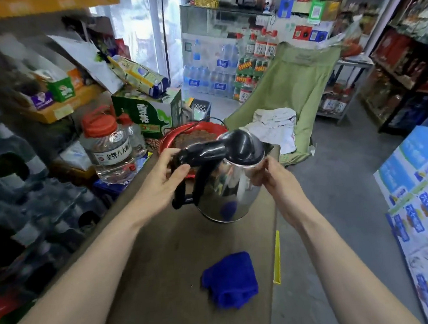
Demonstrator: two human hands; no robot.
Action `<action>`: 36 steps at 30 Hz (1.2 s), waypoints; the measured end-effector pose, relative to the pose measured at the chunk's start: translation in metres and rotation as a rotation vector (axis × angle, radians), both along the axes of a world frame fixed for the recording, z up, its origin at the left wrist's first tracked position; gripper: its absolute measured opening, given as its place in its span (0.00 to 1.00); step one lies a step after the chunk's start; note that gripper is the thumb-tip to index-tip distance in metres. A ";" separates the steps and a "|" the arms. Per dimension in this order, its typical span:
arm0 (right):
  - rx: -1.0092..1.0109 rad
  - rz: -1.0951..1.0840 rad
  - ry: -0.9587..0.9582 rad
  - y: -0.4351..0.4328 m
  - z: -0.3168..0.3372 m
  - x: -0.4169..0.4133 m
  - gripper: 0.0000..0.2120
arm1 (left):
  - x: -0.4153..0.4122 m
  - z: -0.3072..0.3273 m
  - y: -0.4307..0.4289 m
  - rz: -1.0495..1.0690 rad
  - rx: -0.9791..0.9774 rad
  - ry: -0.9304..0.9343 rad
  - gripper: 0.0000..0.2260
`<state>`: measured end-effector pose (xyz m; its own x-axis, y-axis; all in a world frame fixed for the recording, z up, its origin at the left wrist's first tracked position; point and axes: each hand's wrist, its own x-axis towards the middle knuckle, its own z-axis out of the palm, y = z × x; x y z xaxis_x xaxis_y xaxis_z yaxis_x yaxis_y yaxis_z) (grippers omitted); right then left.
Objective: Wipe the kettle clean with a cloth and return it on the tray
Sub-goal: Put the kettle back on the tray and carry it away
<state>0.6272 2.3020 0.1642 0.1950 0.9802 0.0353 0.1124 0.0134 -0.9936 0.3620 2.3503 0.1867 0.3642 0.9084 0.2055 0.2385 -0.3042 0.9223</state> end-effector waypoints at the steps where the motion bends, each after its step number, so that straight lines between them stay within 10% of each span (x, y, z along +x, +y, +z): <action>1: -0.016 -0.012 -0.006 0.001 0.007 -0.002 0.17 | 0.002 0.006 -0.001 -0.004 -0.051 -0.009 0.10; 14: -0.425 -0.007 -0.026 0.038 0.027 0.014 0.24 | 0.011 0.036 0.000 0.211 -0.447 -0.089 0.08; 36: -0.229 0.495 -0.084 0.347 -0.008 0.045 0.15 | 0.076 -0.032 0.205 0.672 -0.229 -0.177 0.10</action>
